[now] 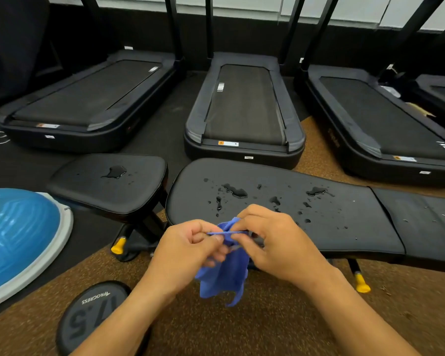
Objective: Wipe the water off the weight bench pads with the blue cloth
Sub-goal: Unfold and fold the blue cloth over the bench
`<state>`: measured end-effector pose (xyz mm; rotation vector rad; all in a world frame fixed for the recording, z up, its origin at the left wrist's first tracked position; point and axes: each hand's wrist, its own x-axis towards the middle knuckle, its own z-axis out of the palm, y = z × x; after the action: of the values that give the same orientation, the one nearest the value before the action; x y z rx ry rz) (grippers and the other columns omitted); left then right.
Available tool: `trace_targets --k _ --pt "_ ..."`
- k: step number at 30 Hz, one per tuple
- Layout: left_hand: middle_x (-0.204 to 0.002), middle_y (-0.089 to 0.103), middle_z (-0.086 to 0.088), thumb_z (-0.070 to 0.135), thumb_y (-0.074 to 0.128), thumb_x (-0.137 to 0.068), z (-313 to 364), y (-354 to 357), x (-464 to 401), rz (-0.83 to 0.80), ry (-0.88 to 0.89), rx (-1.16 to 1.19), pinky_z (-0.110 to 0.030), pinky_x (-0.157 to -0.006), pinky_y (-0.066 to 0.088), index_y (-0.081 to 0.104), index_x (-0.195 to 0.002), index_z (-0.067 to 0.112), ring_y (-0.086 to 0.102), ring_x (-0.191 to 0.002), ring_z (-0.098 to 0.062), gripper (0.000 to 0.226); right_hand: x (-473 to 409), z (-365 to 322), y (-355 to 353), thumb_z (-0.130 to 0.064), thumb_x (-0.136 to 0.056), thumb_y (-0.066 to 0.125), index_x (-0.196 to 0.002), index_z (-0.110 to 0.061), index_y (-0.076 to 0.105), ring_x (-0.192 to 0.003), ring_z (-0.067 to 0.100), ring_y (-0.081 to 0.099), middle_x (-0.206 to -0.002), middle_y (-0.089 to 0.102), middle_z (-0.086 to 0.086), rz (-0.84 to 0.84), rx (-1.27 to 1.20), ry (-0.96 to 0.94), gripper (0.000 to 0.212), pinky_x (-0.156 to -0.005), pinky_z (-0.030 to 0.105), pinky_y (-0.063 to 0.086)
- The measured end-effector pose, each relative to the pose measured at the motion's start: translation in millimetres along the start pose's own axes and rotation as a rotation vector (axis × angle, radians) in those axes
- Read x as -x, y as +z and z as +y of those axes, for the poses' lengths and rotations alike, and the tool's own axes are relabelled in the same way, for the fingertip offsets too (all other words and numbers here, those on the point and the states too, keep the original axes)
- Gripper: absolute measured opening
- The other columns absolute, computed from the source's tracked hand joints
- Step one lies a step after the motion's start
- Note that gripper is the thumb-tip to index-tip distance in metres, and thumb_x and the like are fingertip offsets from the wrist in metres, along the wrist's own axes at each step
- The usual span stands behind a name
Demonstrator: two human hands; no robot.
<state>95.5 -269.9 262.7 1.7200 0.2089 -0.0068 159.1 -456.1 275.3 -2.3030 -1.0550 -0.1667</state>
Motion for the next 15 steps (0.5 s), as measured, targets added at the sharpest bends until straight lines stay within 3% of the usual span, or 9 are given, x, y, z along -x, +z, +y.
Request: trace_targets --k 2,3,6,9,12,15 --pt "-0.08 0.068 0.006 0.027 0.078 -0.086 -10.8 -12.0 -6.3 -0.021 0.224 -0.388 -0.028 -0.066 0.049 0.073 -0.077 0.025 0.063 -0.072 -0.014 0.011 -4.4 3.2 -8.1 -0.022 -0.091 0.064 -0.092 -0.019 0.073 -0.08 0.01 0.062 -0.091 0.063 -0.009 0.017 -0.036 0.009 0.01 -0.073 0.034 0.053" --pt "-0.086 0.062 0.01 0.036 0.08 -0.082 -13.8 -19.3 -8.2 -0.08 0.318 -0.515 -0.026 -0.07 0.046 0.07 -0.073 0.027 0.06 -0.08 -0.012 0.017 -6.8 6.5 -12.0 -0.02 -0.09 0.066 -0.091 -0.019 0.074 -0.081 0.008 0.062 -0.09 0.063 -0.011 0.028 -0.049 0.018 0.008 -0.074 0.031 0.053" --pt "-0.11 0.064 0.018 0.051 0.08 -0.08 -12.0 -41.0 -9.3 -0.369 0.551 -0.633 -0.034 -0.095 0.041 0.067 -0.072 0.025 0.056 -0.115 -0.013 0.03 -13.1 16.6 -20.8 -0.019 -0.087 0.07 -0.087 -0.022 0.076 -0.079 0.006 0.062 -0.086 0.064 -0.014 0.035 -0.079 0.074 0.006 -0.072 0.02 0.048" --pt "-0.106 0.064 0.019 0.057 0.077 -0.081 -4.9 -58.8 -9.7 -0.534 0.547 -0.732 -0.039 -0.102 0.036 0.065 -0.079 0.028 0.055 -0.118 -0.012 0.032 -16.5 24.3 -26.9 -0.014 -0.086 0.074 -0.084 -0.025 0.076 -0.077 0.009 0.063 -0.083 0.065 -0.015 0.029 -0.123 0.128 0.012 -0.069 0.02 0.047" --pt "-0.096 0.056 0.026 0.069 0.068 -0.08 0.6 -75.9 -14.1 -0.458 0.549 -0.962 -0.031 -0.1 0.034 0.058 -0.079 0.041 0.052 -0.108 -0.003 0.03 -18.4 30.0 -34.1 -0.005 -0.086 0.075 -0.082 -0.023 0.076 -0.075 0.014 0.064 -0.082 0.066 -0.01 0.052 -0.129 0.153 0.019 -0.069 0.028 0.05" --pt "-0.091 0.06 0.03 0.068 0.059 -0.085 10.3 -91.7 -19.4 -0.316 0.679 -1.098 -0.027 -0.101 0.024 0.063 -0.083 0.04 0.049 -0.119 0.008 0.028 -19.0 32.3 -40.1 -0.001 -0.087 0.074 -0.08 -0.028 0.075 -0.066 0.014 0.061 -0.08 0.064 -0.009 0.06 -0.151 0.174 0.027 -0.065 0.023 0.047"
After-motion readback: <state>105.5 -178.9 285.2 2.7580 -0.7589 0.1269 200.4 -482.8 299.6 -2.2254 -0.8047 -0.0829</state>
